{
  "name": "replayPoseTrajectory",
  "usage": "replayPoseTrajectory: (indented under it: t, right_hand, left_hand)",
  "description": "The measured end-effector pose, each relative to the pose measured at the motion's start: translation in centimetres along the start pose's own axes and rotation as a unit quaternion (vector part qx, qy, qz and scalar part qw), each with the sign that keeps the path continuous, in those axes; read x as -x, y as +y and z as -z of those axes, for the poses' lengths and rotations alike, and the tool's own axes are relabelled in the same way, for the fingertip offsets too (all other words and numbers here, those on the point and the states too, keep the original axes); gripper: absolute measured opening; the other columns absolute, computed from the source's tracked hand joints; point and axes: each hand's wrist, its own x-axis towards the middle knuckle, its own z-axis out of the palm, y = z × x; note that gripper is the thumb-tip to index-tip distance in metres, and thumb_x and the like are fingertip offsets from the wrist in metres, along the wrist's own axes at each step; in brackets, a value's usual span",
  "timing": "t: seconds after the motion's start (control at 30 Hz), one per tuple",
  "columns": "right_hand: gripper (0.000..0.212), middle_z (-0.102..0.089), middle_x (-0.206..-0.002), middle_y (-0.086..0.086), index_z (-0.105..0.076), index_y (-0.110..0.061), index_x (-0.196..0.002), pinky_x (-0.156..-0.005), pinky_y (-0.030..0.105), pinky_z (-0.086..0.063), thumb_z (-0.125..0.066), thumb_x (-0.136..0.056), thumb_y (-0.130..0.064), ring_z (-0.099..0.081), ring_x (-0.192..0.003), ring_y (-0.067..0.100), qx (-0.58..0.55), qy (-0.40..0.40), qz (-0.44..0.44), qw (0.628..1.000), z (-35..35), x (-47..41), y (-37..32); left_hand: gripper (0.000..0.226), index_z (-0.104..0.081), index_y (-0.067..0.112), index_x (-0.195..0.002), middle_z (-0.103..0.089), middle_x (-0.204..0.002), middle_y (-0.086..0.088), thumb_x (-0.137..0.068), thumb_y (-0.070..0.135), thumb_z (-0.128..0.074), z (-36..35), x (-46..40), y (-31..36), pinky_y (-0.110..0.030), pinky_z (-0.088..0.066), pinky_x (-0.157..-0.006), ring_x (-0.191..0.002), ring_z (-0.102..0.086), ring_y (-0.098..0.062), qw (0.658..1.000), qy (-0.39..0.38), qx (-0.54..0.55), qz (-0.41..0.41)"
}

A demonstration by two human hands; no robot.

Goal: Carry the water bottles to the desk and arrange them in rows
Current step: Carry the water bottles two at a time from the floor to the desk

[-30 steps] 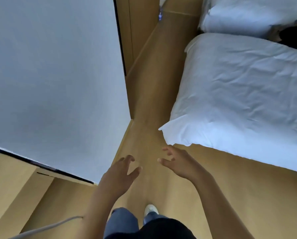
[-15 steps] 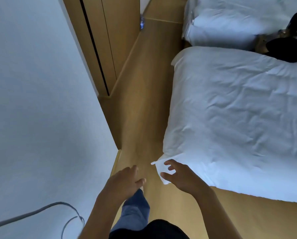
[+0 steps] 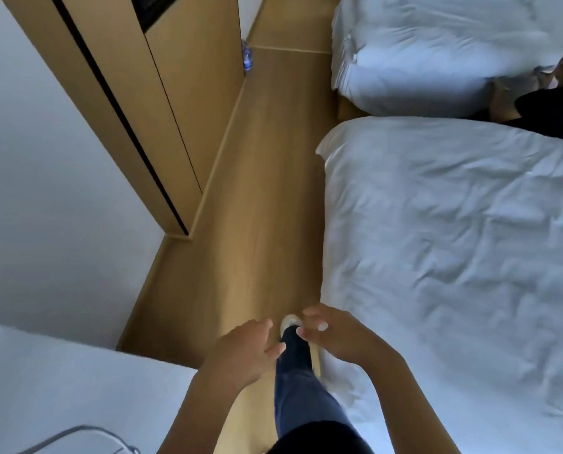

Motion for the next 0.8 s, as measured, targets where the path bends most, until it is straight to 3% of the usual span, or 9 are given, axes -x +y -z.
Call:
replayPoseTrajectory:
  t: [0.17,0.4,0.5,0.63,0.73,0.8]
  right_hand:
    - [0.053,-0.054,-0.131,0.001,-0.047,-0.026,-0.139,-0.099,0.031,-0.046,-0.061,-0.093,-0.048,-0.055,-0.112,0.015,-0.014,0.028,-0.004,1.000,11.5,-12.0,-5.3]
    - [0.042,-0.065,-0.117,0.010,-0.054,-0.013,-0.124,-0.085,0.033,-0.052,-0.058,-0.095,-0.044,-0.064,-0.095,0.021,-0.003,0.123,0.040,0.992,26.1,-24.5,-13.5]
    - [0.045,-0.060,-0.127,0.002,-0.050,-0.021,-0.132,-0.093,0.030,-0.049,-0.056,-0.096,-0.048,-0.058,-0.104,0.015,0.004,0.076,0.032,0.997,28.9,-29.9,-15.2]
    - [0.053,-0.052,-0.142,0.003,-0.043,-0.024,-0.142,-0.099,0.030,-0.042,-0.054,-0.097,-0.050,-0.052,-0.126,0.021,0.079,-0.013,0.003,0.997,32.3,-39.1,-17.1]
    - [0.055,-0.051,-0.142,0.003,-0.043,-0.024,-0.143,-0.092,0.027,-0.043,-0.054,-0.096,-0.050,-0.053,-0.122,0.019,0.102,-0.034,-0.011,0.994,35.9,-47.2,-20.1]
    - [0.055,-0.053,-0.139,0.003,-0.042,-0.025,-0.143,-0.085,0.024,-0.041,-0.055,-0.095,-0.050,-0.054,-0.114,0.015,0.100,-0.022,-0.009,0.995,39.2,-52.5,-23.2]
  left_hand:
    - [0.060,-0.031,0.021,-0.147,-0.047,-0.143,0.001,-0.098,0.053,-0.041,8.8,-13.9,1.6,-0.031,-0.041,-0.098,-0.126,-0.049,-0.018,1.000,-0.022,-0.015,0.007]
    - [0.059,-0.033,0.022,-0.146,-0.051,-0.139,0.001,-0.098,0.055,-0.039,22.9,-29.2,3.2,-0.033,-0.045,-0.097,-0.121,-0.052,-0.017,0.997,0.072,0.010,-0.011]
    - [0.060,-0.032,0.023,-0.147,-0.049,-0.141,0.003,-0.097,0.056,-0.038,26.2,-34.5,2.5,-0.032,-0.044,-0.096,-0.121,-0.052,-0.015,0.999,0.028,0.025,0.014]
    - [0.059,-0.034,0.021,-0.146,-0.050,-0.140,-0.001,-0.097,0.054,-0.043,30.9,-43.0,0.8,-0.032,-0.043,-0.099,-0.122,-0.052,-0.018,0.994,-0.100,0.036,0.039]
    - [0.059,-0.032,0.020,-0.147,-0.048,-0.142,-0.002,-0.098,0.052,-0.042,36.6,-50.5,-0.9,-0.026,-0.041,-0.089,-0.123,-0.051,-0.018,0.993,-0.106,0.041,0.043]
    - [0.064,-0.026,0.019,-0.151,-0.042,-0.148,-0.002,-0.099,0.052,-0.041,41.7,-55.5,-2.1,-0.026,-0.038,-0.090,-0.128,-0.047,-0.018,0.994,-0.087,0.049,0.042]
